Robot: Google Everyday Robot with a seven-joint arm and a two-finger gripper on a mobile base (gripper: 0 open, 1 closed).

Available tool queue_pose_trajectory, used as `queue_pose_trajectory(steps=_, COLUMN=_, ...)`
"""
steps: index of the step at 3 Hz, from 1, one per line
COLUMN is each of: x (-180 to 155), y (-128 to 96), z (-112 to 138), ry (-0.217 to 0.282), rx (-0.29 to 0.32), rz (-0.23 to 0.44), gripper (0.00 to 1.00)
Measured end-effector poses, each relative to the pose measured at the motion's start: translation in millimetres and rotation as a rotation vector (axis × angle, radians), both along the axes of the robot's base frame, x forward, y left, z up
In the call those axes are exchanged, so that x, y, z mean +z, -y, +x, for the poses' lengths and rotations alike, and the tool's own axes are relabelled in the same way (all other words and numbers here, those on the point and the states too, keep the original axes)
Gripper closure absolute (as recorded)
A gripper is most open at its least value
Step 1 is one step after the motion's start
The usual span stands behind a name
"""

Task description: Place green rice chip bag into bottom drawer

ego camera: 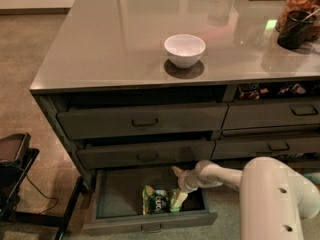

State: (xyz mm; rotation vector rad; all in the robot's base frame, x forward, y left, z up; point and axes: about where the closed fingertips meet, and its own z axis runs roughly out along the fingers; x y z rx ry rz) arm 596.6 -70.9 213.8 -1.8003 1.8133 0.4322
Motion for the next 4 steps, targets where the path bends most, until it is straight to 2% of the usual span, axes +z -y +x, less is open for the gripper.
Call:
queue_pose_trajectory(steps=1, x=21, y=43, z=-12, ry=0.084, rx=-0.108, rz=-0.03, gripper=0.0)
queue_pose_trajectory(steps=2, x=43, y=85, z=-28, ry=0.136, rx=-0.212, rz=-0.067, gripper=0.18)
queue_pose_trajectory(steps=3, x=74, y=123, z=-47, ry=0.192, rx=-0.303, rz=-0.111, gripper=0.41)
queue_pose_trajectory(steps=4, x=74, y=118, z=-54, ry=0.199, rx=-0.298, rz=-0.112, gripper=0.64)
